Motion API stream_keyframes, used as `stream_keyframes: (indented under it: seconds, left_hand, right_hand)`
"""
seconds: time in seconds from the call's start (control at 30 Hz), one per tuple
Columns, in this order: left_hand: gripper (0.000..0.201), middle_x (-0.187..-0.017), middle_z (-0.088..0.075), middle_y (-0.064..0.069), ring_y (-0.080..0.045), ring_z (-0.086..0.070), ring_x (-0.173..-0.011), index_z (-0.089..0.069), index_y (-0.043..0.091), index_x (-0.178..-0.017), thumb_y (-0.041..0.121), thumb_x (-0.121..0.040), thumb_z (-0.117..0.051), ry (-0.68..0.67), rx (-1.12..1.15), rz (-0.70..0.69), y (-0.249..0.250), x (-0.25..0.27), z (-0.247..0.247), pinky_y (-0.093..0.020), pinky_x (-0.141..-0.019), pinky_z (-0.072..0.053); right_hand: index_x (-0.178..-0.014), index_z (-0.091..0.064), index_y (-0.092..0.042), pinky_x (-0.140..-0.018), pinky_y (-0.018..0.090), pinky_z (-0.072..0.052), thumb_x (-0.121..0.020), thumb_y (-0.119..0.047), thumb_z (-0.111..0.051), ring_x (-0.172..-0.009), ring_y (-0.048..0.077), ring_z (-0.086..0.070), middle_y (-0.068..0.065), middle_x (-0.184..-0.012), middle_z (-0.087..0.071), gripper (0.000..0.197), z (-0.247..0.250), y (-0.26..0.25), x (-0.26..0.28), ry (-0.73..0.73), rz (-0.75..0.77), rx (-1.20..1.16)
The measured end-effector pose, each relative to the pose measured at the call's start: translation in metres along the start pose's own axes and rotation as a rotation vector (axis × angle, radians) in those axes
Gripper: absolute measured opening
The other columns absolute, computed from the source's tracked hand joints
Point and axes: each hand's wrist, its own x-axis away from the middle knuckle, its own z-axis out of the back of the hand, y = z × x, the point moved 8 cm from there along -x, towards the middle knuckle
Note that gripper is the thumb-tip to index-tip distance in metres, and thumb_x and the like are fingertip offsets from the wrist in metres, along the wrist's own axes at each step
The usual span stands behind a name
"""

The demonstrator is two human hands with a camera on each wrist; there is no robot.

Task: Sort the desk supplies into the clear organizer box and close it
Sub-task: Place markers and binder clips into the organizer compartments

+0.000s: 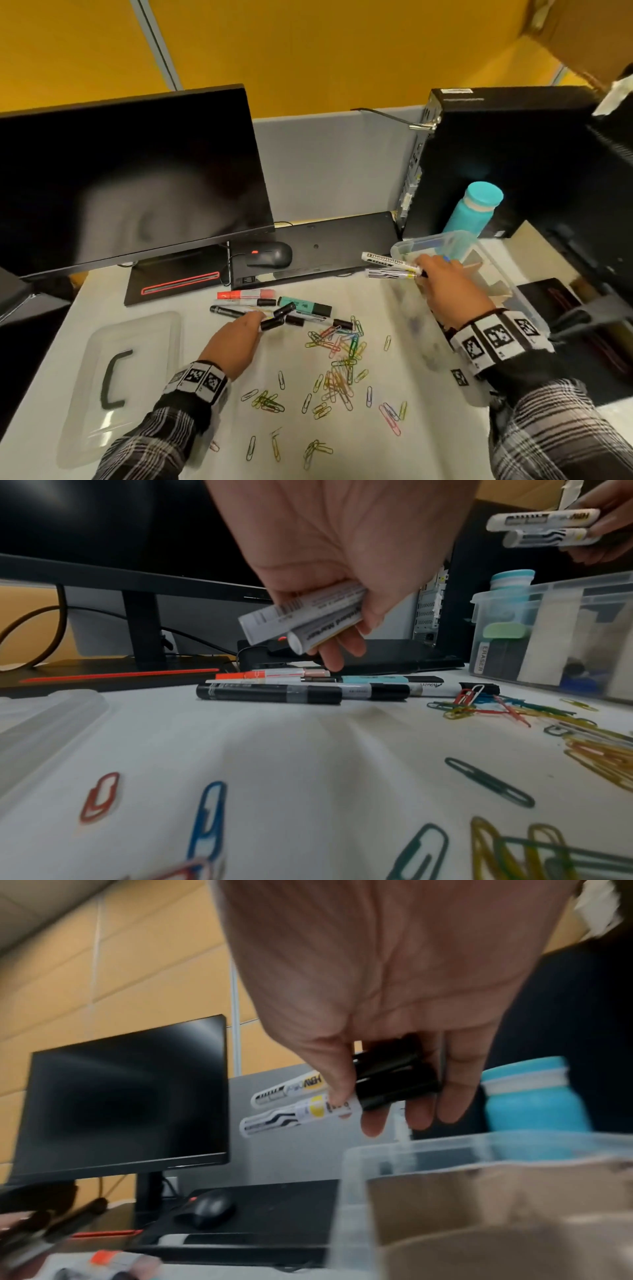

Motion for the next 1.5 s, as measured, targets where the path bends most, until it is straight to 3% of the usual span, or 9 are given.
stream_keyframes:
  seconds: [0.27,0.47,0.57,0.7,0.93,1.07,1.2,1.37,1.5]
  left_hand:
    - [0.024,-0.114,-0.057,-0.002,-0.017,-0.057,-0.090,-0.047,0.019,-0.121,0.026,-0.099,-0.040,0.018,0.008,-0.027,0.028,-0.003,-0.004,-0.026,-0.076,-0.046]
    - [0.030,-0.121,-0.054,0.000,-0.014,-0.055,-0.096,-0.043,0.020,-0.128,0.027,-0.100,-0.038,-0.037,0.011,-0.059,0.048,0.001,-0.012,-0.023,-0.081,-0.044]
    - [0.032,-0.125,-0.052,0.000,-0.014,-0.055,-0.103,-0.041,0.019,-0.131,0.028,-0.100,-0.037,-0.066,0.007,-0.054,0.052,0.005,-0.014,-0.024,-0.086,-0.044]
    - [0.030,-0.123,-0.054,0.000,-0.015,-0.056,-0.101,-0.042,0.020,-0.129,0.030,-0.100,-0.037,-0.061,0.015,-0.023,0.053,0.008,-0.014,-0.024,-0.083,-0.044]
    - [0.038,-0.134,-0.054,0.000,-0.017,-0.059,-0.109,-0.030,0.028,-0.138,0.035,-0.101,-0.033,-0.122,0.088,0.039,0.044,0.017,-0.024,-0.030,-0.091,-0.048]
    - [0.043,-0.133,-0.055,-0.002,-0.017,-0.059,-0.109,-0.027,0.027,-0.143,0.032,-0.100,-0.036,-0.131,0.099,0.033,0.058,0.013,-0.021,-0.026,-0.090,-0.047]
    - [0.042,-0.132,-0.054,-0.002,-0.019,-0.059,-0.110,-0.032,0.025,-0.142,0.027,-0.100,-0.038,-0.130,0.148,-0.038,0.095,-0.006,-0.013,-0.028,-0.092,-0.046]
    - [0.039,-0.122,-0.043,0.002,-0.015,-0.056,-0.093,-0.036,0.024,-0.138,0.024,-0.099,-0.042,-0.045,0.152,-0.210,0.170,-0.038,0.003,-0.031,-0.084,-0.052]
    - [0.047,-0.131,-0.043,-0.003,-0.022,-0.056,-0.104,-0.026,0.024,-0.145,0.025,-0.100,-0.041,-0.054,0.132,-0.294,0.230,-0.065,0.013,-0.031,-0.083,-0.047]
  right_hand:
    - [-0.129,-0.046,-0.019,-0.091,0.043,-0.044,-0.093,-0.013,-0.043,-0.110,0.033,-0.043,0.012,-0.119,-0.054,0.037,0.027,0.098,0.006,-0.025,-0.228,0.225]
    - [-0.127,-0.049,-0.044,-0.093,0.038,-0.043,-0.093,-0.016,-0.045,-0.111,0.026,-0.043,0.002,-0.124,-0.054,0.044,0.013,0.088,0.003,-0.189,-0.122,0.227]
    - [-0.119,-0.058,-0.036,-0.094,0.036,-0.043,-0.092,-0.015,-0.047,-0.111,0.025,-0.045,0.003,-0.120,-0.054,0.036,0.009,0.080,-0.008,-0.218,-0.093,0.255]
    - [-0.122,-0.054,-0.031,-0.097,0.040,-0.043,-0.088,-0.012,-0.053,-0.114,0.028,-0.045,0.007,-0.123,-0.051,0.038,0.014,0.090,-0.012,-0.183,-0.150,0.207]
    - [-0.132,-0.049,-0.024,-0.098,0.045,-0.043,-0.094,-0.013,-0.040,-0.115,0.030,-0.049,0.011,-0.129,-0.050,0.041,0.007,0.109,0.003,-0.103,-0.210,0.090]
    - [-0.138,-0.042,-0.015,-0.110,0.044,-0.031,-0.096,-0.025,-0.039,-0.132,0.029,-0.036,0.010,-0.144,-0.040,0.043,0.004,0.113,0.023,0.094,-0.243,0.099]
    - [-0.145,-0.028,-0.011,-0.118,0.046,-0.012,-0.097,-0.032,-0.033,-0.144,0.028,-0.015,0.010,-0.156,-0.021,0.052,-0.010,0.120,0.037,0.186,-0.337,0.108]
    - [-0.146,-0.025,-0.008,-0.119,0.045,-0.013,-0.097,-0.032,-0.031,-0.144,0.026,-0.017,0.009,-0.156,-0.022,0.055,-0.018,0.123,0.045,0.243,-0.346,0.046]
    - [-0.146,-0.026,-0.009,-0.119,0.044,-0.013,-0.095,-0.032,-0.034,-0.144,0.026,-0.019,0.010,-0.155,-0.025,0.056,-0.016,0.122,0.046,0.259,-0.353,0.034]
